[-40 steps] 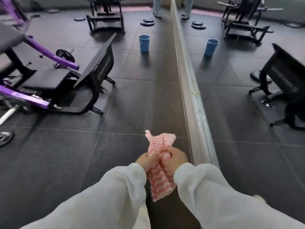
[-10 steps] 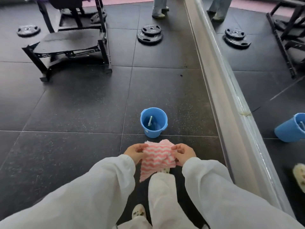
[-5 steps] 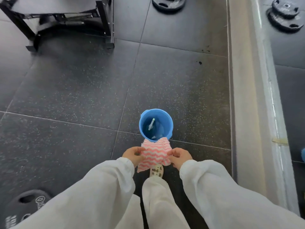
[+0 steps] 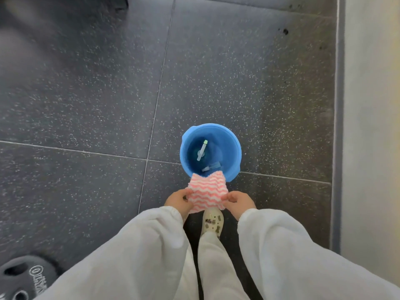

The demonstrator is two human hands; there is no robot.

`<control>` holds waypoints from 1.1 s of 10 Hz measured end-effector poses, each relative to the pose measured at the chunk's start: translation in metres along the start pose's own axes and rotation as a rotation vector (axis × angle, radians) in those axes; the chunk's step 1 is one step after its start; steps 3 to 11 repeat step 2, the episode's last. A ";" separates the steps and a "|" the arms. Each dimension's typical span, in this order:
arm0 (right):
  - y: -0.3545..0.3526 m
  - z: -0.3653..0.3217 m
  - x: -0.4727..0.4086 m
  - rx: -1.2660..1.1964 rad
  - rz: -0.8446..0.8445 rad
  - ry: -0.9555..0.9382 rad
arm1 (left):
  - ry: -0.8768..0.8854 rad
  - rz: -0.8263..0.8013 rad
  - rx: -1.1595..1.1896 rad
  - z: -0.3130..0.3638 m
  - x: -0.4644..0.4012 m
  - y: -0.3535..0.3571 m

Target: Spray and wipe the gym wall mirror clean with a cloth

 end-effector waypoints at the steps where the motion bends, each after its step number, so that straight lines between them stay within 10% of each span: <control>1: 0.008 -0.001 -0.029 -0.018 -0.027 0.020 | -0.003 -0.014 -0.005 -0.014 -0.027 0.005; 11: 0.010 -0.005 -0.048 -0.018 -0.028 0.020 | 0.022 -0.029 -0.039 -0.021 -0.045 0.007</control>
Point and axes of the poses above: each hand's wrist, its own x-axis away from the middle knuckle, its own y-axis out of the palm, z = x × y, the point moved 2 cm from there along -x, towards the middle knuckle, and after that the axes turned 15 degrees about y, right-handed, at the moved point
